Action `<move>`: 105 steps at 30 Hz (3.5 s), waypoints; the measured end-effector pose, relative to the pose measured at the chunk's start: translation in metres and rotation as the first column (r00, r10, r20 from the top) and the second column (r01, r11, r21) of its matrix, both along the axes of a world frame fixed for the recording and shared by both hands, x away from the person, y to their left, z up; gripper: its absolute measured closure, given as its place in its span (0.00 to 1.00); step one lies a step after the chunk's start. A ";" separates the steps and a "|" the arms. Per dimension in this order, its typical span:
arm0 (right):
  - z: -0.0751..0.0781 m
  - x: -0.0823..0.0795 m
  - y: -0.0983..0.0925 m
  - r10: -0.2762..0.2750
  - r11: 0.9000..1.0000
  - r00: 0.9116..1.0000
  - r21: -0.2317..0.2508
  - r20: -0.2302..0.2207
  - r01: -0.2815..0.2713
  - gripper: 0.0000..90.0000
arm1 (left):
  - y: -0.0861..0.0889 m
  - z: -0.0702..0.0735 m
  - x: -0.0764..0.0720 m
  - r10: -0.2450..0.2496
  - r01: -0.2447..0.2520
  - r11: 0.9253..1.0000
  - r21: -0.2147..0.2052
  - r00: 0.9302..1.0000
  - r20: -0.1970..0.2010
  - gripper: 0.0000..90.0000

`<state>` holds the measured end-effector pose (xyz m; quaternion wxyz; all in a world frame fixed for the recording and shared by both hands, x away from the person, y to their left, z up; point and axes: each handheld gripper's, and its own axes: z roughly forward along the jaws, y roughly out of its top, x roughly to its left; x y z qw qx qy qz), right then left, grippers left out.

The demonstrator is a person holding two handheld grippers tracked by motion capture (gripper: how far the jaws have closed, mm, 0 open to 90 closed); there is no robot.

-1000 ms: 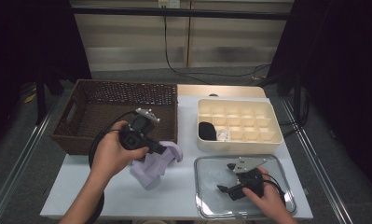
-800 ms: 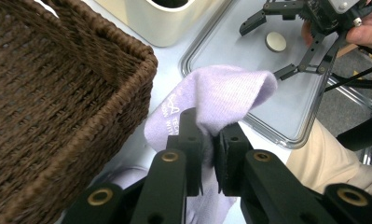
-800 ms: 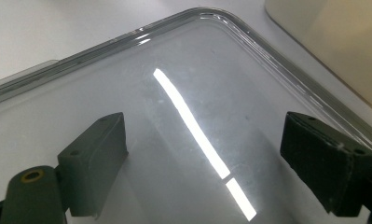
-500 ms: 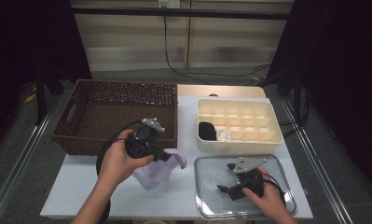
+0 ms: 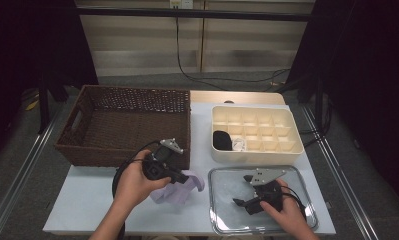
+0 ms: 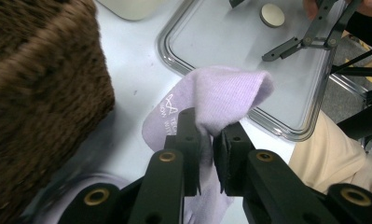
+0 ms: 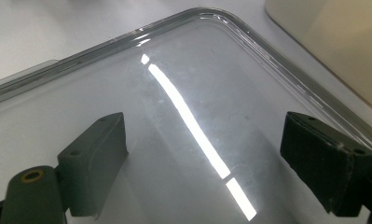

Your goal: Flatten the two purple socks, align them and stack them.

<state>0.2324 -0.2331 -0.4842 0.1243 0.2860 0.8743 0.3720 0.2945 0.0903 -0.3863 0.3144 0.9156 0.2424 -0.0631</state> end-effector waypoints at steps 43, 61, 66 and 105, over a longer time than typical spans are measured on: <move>0.000 0.000 0.000 0.001 1.000 1.000 -0.001 0.001 -0.001 0.16 | -0.014 -0.048 -0.037 -0.075 0.075 0.997 0.009 0.996 0.056 0.67; 0.000 0.000 0.001 -0.005 1.000 1.000 -0.004 0.003 0.005 0.16 | -0.016 -0.073 -0.039 -0.075 0.069 0.995 0.077 0.994 0.083 0.91; 0.005 -0.002 0.006 -0.018 0.999 1.000 0.030 -0.013 0.019 0.37 | -0.016 -0.072 -0.040 -0.049 0.044 0.996 0.074 0.996 0.069 0.92; 0.013 0.013 0.062 0.014 0.993 0.990 0.119 -0.137 0.003 0.98 | 0.007 -0.039 -0.033 0.047 -0.044 0.996 -0.073 0.998 0.050 1.00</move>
